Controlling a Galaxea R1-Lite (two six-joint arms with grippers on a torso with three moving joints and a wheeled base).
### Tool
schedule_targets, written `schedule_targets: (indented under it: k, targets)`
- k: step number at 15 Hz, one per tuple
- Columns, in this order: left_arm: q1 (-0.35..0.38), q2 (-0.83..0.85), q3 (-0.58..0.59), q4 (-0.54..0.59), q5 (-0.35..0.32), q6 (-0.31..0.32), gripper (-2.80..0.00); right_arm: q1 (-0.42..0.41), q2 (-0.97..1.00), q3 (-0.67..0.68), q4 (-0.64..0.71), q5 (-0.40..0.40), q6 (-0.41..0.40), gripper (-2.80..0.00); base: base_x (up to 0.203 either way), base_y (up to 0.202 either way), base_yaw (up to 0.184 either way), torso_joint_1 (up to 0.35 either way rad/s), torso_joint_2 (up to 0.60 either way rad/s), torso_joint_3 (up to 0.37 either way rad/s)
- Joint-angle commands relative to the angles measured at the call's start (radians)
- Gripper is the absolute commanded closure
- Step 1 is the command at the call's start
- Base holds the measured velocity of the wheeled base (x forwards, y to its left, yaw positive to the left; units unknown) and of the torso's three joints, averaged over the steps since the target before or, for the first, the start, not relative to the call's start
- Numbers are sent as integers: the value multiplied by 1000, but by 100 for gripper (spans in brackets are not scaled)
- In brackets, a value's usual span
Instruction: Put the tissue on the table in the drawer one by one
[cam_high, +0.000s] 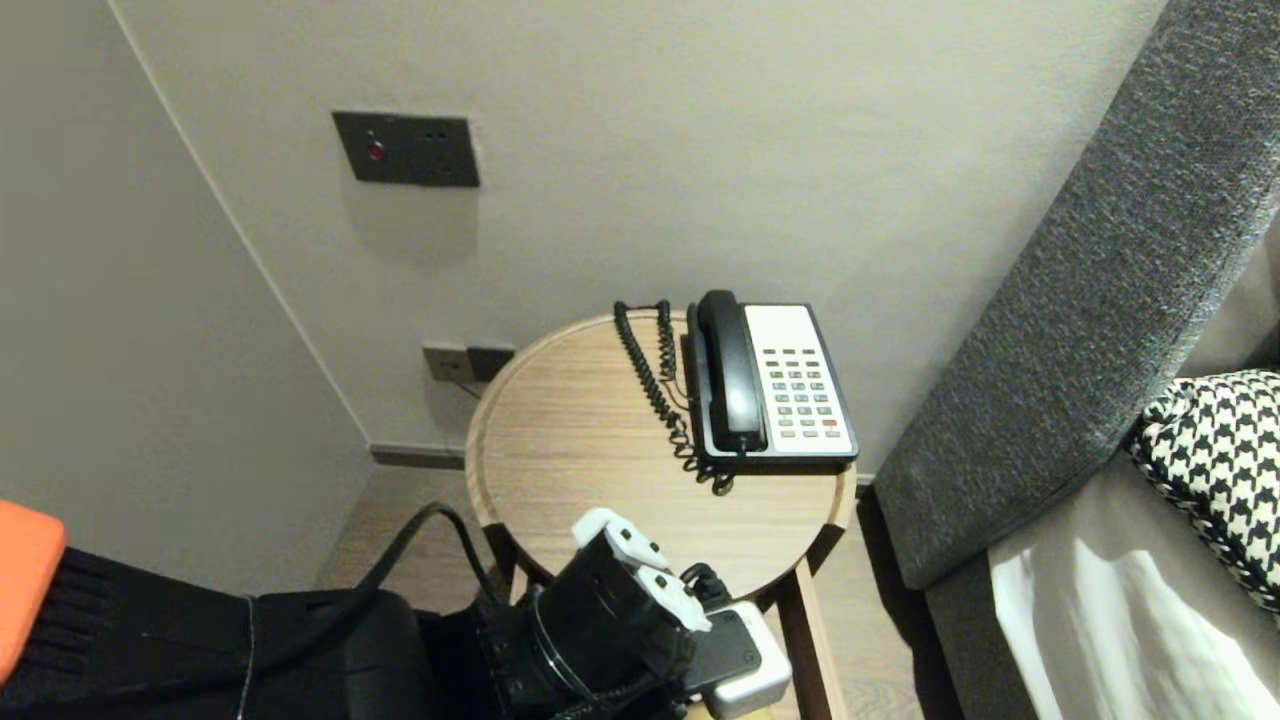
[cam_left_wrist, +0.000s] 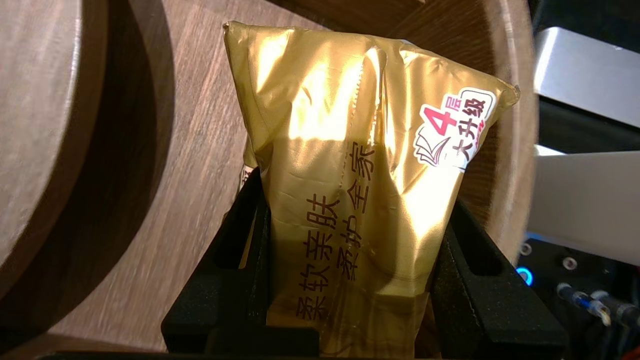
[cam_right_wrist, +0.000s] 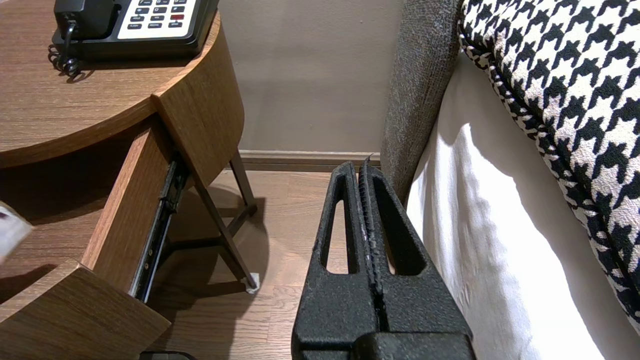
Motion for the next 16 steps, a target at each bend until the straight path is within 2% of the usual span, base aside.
schedule_targets:
  k: [1, 16]
  targets:
    - [0, 43, 6, -24, -1, 1, 0, 0, -1, 40, -1, 0, 1, 0, 0, 0, 0, 0, 0, 0]
    - [2, 145, 9, -39, 3, 16, 0, 0, -1, 40, -1, 0, 1, 0, 0, 0, 0, 0, 0, 0]
